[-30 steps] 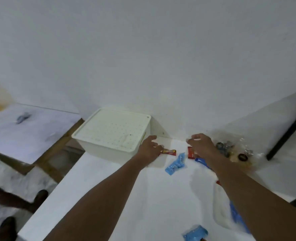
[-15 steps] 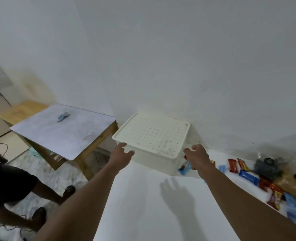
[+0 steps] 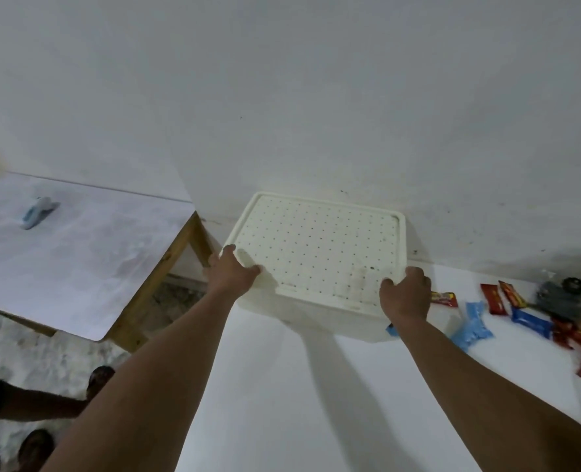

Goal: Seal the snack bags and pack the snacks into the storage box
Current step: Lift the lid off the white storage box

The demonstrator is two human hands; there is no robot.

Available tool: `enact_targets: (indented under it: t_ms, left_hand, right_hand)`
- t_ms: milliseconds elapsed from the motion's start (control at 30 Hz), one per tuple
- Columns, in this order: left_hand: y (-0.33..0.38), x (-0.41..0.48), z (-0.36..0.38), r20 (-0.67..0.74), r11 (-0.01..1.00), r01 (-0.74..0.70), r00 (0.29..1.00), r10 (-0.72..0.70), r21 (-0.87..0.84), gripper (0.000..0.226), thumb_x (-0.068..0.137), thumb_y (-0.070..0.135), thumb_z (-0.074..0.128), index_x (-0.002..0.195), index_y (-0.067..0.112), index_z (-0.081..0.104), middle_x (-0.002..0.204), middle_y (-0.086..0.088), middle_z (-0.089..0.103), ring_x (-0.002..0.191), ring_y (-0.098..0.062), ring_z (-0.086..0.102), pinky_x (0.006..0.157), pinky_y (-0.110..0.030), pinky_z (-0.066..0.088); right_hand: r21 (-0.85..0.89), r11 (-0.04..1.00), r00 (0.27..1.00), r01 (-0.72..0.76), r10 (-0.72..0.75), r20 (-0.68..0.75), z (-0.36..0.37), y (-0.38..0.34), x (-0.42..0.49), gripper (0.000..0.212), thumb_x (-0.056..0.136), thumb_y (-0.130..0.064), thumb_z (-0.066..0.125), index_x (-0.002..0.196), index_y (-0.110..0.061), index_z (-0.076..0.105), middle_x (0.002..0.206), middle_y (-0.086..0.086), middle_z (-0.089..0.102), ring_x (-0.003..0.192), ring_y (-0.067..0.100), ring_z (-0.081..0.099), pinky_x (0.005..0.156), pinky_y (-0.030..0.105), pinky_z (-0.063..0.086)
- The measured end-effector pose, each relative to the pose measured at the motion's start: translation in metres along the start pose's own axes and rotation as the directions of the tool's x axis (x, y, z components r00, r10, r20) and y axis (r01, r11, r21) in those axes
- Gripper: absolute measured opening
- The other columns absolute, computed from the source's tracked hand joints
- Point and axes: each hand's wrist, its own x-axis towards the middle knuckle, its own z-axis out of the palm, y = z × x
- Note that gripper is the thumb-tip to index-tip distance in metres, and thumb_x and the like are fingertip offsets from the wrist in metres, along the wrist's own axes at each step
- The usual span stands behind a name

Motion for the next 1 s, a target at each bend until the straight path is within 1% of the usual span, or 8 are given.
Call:
enact_targets:
  t_ms: [100,200,267,367,467,600,767,1000]
  left_hand:
    - [-0.004,0.009,0.000,-0.067,0.999,0.002,0.998,-0.005,-0.054,0.080,0.075,0.054,0.075,0.143,0.029,0.041,0.141,-0.012,0.050,0.131,-0.036,0.042,0.101,-0.053,0.049]
    - [-0.001,0.000,-0.006,-0.138,0.997,-0.058,0.989,0.050,-0.054,0.071,0.080,0.053,0.074,0.141,0.028,0.045,0.141,-0.013,0.047,0.134,-0.034,0.036,0.108,-0.047,0.040]
    - [0.002,-0.010,-0.013,-0.174,0.987,-0.116,0.980,0.095,-0.112,0.065,0.083,0.050,0.073,0.139,0.028,0.047,0.142,-0.013,0.043,0.136,-0.033,0.034,0.109,-0.044,0.036]
    - [-0.006,-0.032,-0.023,-0.208,0.956,-0.207,0.964,0.164,-0.205,0.057,0.084,0.051,0.071,0.134,0.034,0.051,0.140,-0.012,0.037,0.134,-0.033,0.039,0.107,-0.047,0.045]
    - [-0.023,-0.063,-0.026,-0.239,0.938,-0.277,0.945,0.225,-0.210,0.048,0.085,0.054,0.069,0.129,0.039,0.056,0.141,-0.009,0.033,0.135,-0.033,0.040,0.108,-0.045,0.046]
    - [-0.055,-0.127,-0.020,-0.240,0.942,-0.285,0.941,0.239,-0.178,0.046,0.088,0.051,0.066,0.131,0.037,0.060,0.144,-0.008,0.031,0.136,-0.029,0.037,0.105,-0.030,0.036]
    - [-0.121,-0.215,0.004,-0.268,0.959,-0.272,0.933,0.241,-0.085,0.045,0.088,0.053,0.065,0.129,0.037,0.061,0.143,-0.007,0.033,0.135,-0.029,0.036,0.111,-0.047,0.041]
    - [-0.214,-0.315,0.046,-0.170,0.976,-0.217,0.962,0.211,-0.014,0.047,0.089,0.052,0.065,0.131,0.034,0.061,0.145,-0.013,0.033,0.139,-0.031,0.030,0.104,-0.048,0.047]
  right_hand:
    - [-0.070,0.996,0.988,0.051,-0.061,-0.140,0.003,-0.009,-0.003,0.048,0.089,-0.005,0.057,0.136,0.000,0.048,0.133,0.026,0.050,0.120,0.044,0.047,0.101,0.050,0.040]
    - [-0.098,0.990,0.964,0.104,-0.125,-0.235,0.003,-0.014,-0.008,0.050,0.087,0.000,0.056,0.136,-0.004,0.050,0.129,0.024,0.052,0.117,0.042,0.048,0.095,0.048,0.043]
    - [-0.081,0.986,0.956,0.148,-0.163,-0.243,-0.005,-0.018,-0.011,0.053,0.088,0.001,0.055,0.139,-0.009,0.048,0.127,0.022,0.051,0.109,0.039,0.054,0.089,0.045,0.047]
    - [-0.072,0.965,0.931,0.254,-0.264,-0.252,-0.020,-0.019,-0.024,0.054,0.091,0.002,0.052,0.141,-0.018,0.049,0.121,0.017,0.047,0.082,0.028,0.055,0.076,0.039,0.050]
    - [-0.097,0.939,0.898,0.330,-0.344,-0.274,-0.035,-0.006,-0.051,0.051,0.091,0.003,0.054,0.137,-0.018,0.056,0.117,0.017,0.046,0.082,0.019,0.047,0.075,0.036,0.052]
    - [-0.122,0.939,0.902,0.323,-0.344,-0.262,-0.049,0.038,-0.103,0.046,0.092,0.001,0.054,0.135,-0.014,0.058,0.121,0.020,0.046,0.086,0.026,0.054,0.076,0.039,0.056]
    - [-0.130,0.945,0.917,0.300,-0.323,-0.235,-0.063,0.123,-0.177,0.046,0.090,0.001,0.056,0.134,-0.013,0.059,0.112,0.018,0.046,0.070,0.021,0.048,0.067,0.034,0.052]
    - [-0.161,0.960,0.955,0.229,-0.254,-0.155,-0.070,0.232,-0.263,0.047,0.088,0.002,0.054,0.131,-0.013,0.060,0.110,0.014,0.043,0.065,0.024,0.048,0.064,0.040,0.055]
